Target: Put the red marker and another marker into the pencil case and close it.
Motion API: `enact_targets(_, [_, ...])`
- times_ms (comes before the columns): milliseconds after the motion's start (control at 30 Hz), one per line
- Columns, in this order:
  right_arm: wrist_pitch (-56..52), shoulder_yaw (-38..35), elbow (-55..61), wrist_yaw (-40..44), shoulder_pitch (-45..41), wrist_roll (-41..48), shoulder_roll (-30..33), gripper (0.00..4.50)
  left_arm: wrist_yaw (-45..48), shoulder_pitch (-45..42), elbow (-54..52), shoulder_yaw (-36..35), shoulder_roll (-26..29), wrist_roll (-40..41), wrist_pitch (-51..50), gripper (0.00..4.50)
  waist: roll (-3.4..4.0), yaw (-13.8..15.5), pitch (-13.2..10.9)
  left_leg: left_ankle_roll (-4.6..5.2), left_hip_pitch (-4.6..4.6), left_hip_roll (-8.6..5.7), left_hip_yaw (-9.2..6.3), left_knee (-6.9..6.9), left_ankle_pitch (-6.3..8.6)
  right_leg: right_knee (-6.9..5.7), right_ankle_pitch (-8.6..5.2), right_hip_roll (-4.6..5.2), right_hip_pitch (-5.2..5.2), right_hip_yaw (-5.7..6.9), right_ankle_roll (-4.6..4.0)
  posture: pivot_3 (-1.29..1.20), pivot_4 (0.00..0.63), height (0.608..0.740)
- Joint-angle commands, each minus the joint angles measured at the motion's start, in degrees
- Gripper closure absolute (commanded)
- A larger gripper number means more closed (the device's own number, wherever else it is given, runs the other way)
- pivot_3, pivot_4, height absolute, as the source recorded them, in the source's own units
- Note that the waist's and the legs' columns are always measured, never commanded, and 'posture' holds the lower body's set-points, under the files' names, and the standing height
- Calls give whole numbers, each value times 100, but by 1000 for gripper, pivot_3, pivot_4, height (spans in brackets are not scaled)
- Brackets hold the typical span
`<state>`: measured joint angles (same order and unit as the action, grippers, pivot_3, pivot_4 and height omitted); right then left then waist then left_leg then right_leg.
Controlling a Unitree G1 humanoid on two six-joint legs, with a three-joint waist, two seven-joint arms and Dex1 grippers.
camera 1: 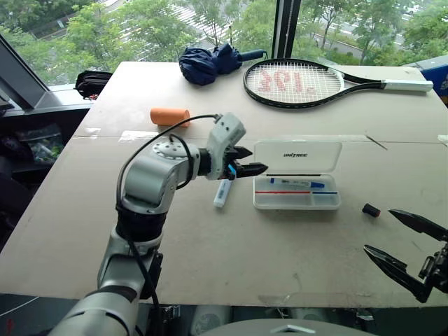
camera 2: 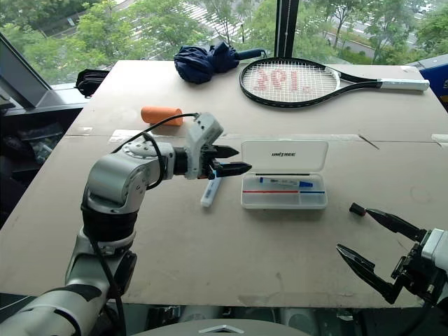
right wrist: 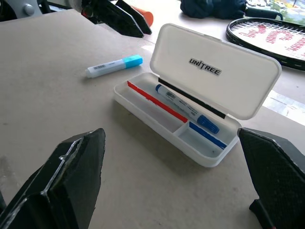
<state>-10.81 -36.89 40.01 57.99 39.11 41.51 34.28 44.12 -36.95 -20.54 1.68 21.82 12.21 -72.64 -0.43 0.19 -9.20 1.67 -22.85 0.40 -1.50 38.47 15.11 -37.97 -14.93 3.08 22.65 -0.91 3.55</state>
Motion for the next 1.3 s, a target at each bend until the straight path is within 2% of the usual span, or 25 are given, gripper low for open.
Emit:
enact_targets(33, [-73, 29, -135, 101, -275, 172, 252, 0, -1293, 373, -786, -361, -247, -479, -778, 1056, 0, 49, 0, 0, 2, -2, 0, 0, 0, 0, 0, 1, -1, -2, 0, 0, 150, 730])
enact_targets(167, [-144, 27, -375, 265, -523, 200, 522, 0, -1962, 682, -1048, -145, -719, -535, -1247, 1056, -6, 105, -1, -1, -2, -8, -3, 3, 0, 2, 1, 6, -4, 2, 0, 0, 150, 730])
enact_targets(300, [-231, -71, -476, 408, -642, 286, 712, 0, -2486, 1033, -820, 111, -1148, -599, -1294, 1056, -7, 74, 0, -1, 0, -11, 3, 4, 0, 4, 1, 11, -7, -4, 0, 0, 150, 730])
enact_targets(400, [-282, -120, -471, 510, -614, 327, 786, 0, -2806, 1219, -663, 232, -1247, -672, -1272, 1056, -5, 67, 4, -1, 2, -8, -3, 2, 0, 1, 1, 7, -6, -1, 0, 0, 150, 730])
enact_targets(500, [-310, -167, -449, 608, -563, 371, 810, 0, -3086, 1382, -571, 413, -1100, -782, -1211, 1858, 5, 61, 15, -1, 12, -8, 0, 1, 0, 0, 1, 6, -13, -3, -1, 0, 150, 730])
enact_targets(533, [-315, -175, -434, 620, -547, 379, 798, 0, -3111, 1400, -565, 420, -1086, -758, -1187, 2257, 5, 59, 19, -1, 15, -7, 2, 0, 0, 1, 1, 6, -16, -4, -1, 0, 150, 730])
enact_targets(600, [-314, -162, -402, 625, -510, 373, 766, 0, -3131, 1429, -554, 461, -1033, -700, -1101, 3363, 5, 56, 20, -1, 18, -7, 2, -2, 0, 1, 1, 6, -17, -5, -1, 0, 150, 730])
enact_targets(667, [-300, -135, -382, 632, -465, 358, 728, 0, -3125, 1453, -549, 514, -935, -656, -1011, 3746, 6, 58, 22, -1, 18, -6, 1, -2, 0, 2, 1, 5, -17, -4, -2, 0, 150, 730])
enact_targets(733, [-286, -117, -338, 624, -417, 349, 678, 0, -2985, 1494, -638, 349, -822, -550, -660, 3740, 8, 56, 23, -1, 18, -6, 1, -3, 0, 2, 1, 6, -17, -5, -2, 0, 150, 730])
enact_targets(833, [-256, -112, -284, 604, -362, 360, 606, 0, -2449, 1540, -829, -170, -451, -190, 141, 3740, 5, 47, 20, -1, 18, -3, 2, -4, 0, 1, 1, 5, -15, -6, -3, 0, 150, 730])
enact_targets(867, [-242, -108, -274, 598, -350, 354, 583, 0, -2009, 1582, -903, -253, -99, 45, 302, 3740, 4, 47, 20, -1, 17, -1, 1, -4, 0, 1, 1, 4, -13, -6, -4, 0, 150, 730])
enact_targets(967, [-171, -106, -279, 574, -310, 295, 476, 0, -117, 1751, -1187, -209, 1429, 948, 772, 3740, 3, 45, 18, -2, 11, 5, 4, -12, 0, 0, 0, -1, 1, -6, -8, 0, 150, 730])
enact_targets(1067, [-101, -73, -288, 501, -294, 223, 378, 0, 1307, 1508, -1133, 154, 2384, 1492, 1358, 3740, 14, 107, 19, -3, 4, 0, 4, -11, 0, 12, -11, 12, -1, 0, -27, 0, 150, 730])
enact_targets(1167, [-29, -46, -239, 419, -234, 138, 247, 0, 1984, 589, -670, 987, 2368, 1472, 1726, 3740, 7, 236, 15, -3, -4, -19, 3, -6, 0, 23, -12, 33, -9, 6, -27, 0, 150, 730])
enact_targets(1300, [15, -59, -73, 303, -91, 72, 110, 0, 2253, -512, 369, 2170, 1865, 808, 2384, 3740, 2, 202, 15, 0, 1, -35, 13, 5, 0, 32, -12, 40, -27, -2, -24, 0, 150, 730])
